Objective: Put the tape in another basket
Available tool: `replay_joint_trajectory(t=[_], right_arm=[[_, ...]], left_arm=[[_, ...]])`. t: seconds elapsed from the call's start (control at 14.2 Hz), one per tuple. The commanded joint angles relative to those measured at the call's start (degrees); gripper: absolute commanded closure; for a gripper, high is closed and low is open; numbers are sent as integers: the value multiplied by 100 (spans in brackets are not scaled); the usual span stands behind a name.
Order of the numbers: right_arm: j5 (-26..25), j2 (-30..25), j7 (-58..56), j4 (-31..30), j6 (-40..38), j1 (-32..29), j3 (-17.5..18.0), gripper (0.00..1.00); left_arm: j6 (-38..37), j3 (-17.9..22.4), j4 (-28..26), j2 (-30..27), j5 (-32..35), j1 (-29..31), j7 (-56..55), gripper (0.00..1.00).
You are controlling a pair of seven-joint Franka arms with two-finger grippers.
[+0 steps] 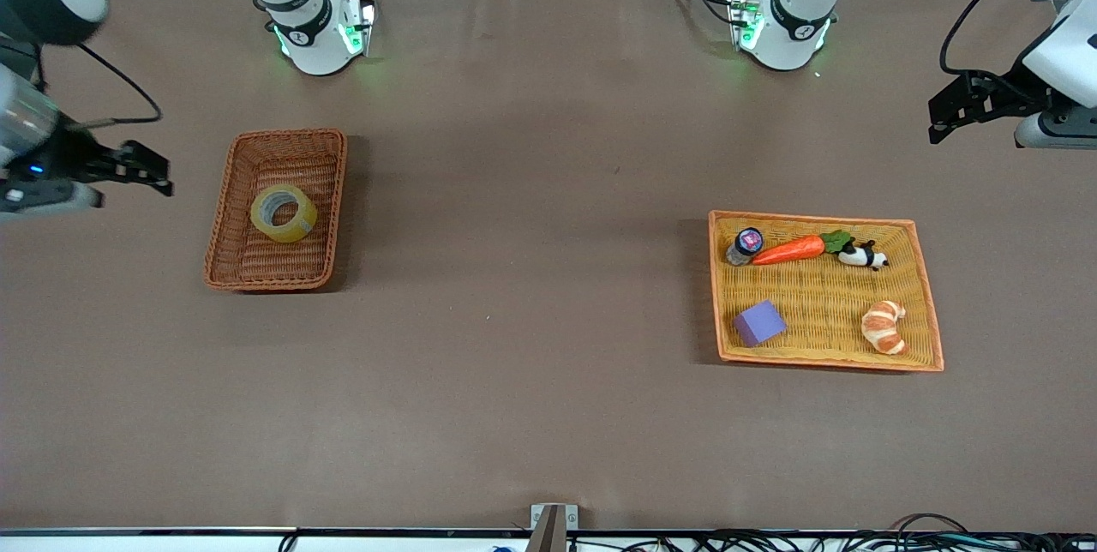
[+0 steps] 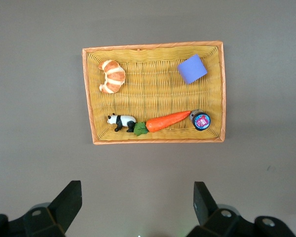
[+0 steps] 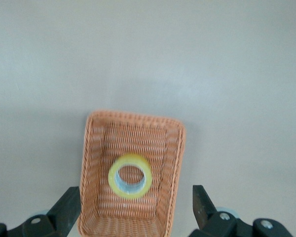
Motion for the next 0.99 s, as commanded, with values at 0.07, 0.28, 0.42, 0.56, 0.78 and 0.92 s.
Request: replay_joint_trajectory(t=[0.07,0.28,0.42,0.56,0.78,0.92], right_arm=[[69,206,219,1063,-518,-38,-38,0],[69,206,1497,1347,-1100,-116,32,0],[78,206,1626,1347,-1171,-842,705,0],[78,214,1626,1347,-1162,-960,894,0],[166,214,1643,1390,-1162,-803,868,0],[183,284,1634,1626,-1258,-732,867,0]], left_arm=[[72,-29,-48,-58,-29,22,106,0],[72,-38,66,-14,-20,21,124,0],[72,-38,102,4,-20,30,124,0],[72,-38,111,56,-20,4,115,0],[55,-56,111,57,-142,-22,62,0],[46,-56,119,48,-335,-14,36,0]])
